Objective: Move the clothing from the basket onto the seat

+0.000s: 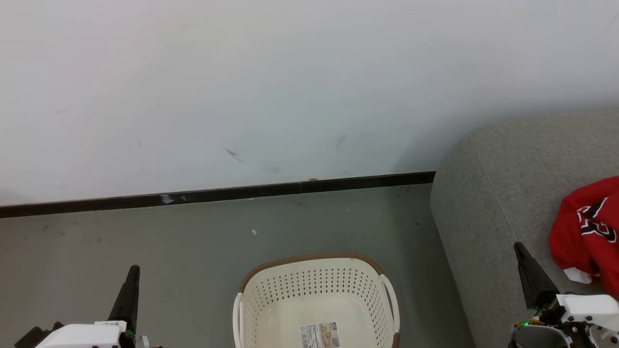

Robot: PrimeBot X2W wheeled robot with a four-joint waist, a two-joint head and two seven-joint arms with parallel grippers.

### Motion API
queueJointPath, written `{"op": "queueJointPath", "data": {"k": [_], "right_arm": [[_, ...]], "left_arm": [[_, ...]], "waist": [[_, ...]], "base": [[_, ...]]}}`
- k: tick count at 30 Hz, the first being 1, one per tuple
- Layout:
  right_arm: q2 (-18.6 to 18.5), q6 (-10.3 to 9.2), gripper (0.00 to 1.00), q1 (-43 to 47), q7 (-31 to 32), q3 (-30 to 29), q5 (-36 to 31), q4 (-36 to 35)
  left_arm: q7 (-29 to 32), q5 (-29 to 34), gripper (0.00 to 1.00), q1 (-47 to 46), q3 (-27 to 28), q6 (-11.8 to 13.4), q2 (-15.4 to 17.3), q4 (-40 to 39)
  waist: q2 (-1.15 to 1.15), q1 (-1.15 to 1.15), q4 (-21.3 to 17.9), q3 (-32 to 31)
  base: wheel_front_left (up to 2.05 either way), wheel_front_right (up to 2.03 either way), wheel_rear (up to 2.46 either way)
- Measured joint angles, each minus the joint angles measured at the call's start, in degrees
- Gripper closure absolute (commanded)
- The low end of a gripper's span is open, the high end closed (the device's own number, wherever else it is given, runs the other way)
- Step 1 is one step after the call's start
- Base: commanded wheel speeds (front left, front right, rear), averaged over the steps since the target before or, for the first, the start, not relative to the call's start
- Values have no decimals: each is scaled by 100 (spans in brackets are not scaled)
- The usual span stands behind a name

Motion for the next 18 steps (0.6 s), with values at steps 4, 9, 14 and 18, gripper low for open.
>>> {"op": "queueJointPath", "data": {"k": [4,9,14,18], "right_arm": [[0,0,100,0,0,-2,0,1],[1,0,100,0,0,-4,0,1],[1,0,100,-1,0,-5,-1,1],[2,0,100,-1,1,-7,-1,2]], "left_arm": [[1,0,100,0,0,-1,0,7],[10,0,100,0,1,-3,0,12],[15,0,100,-1,2,-25,0,18],[15,0,100,-1,2,-26,0,20]], "waist": [[0,0,0,0],[0,0,0,0],[0,0,0,0],[0,0,0,0]], "base": [[0,0,0],[0,0,0],[0,0,0],[0,0,0]]}}
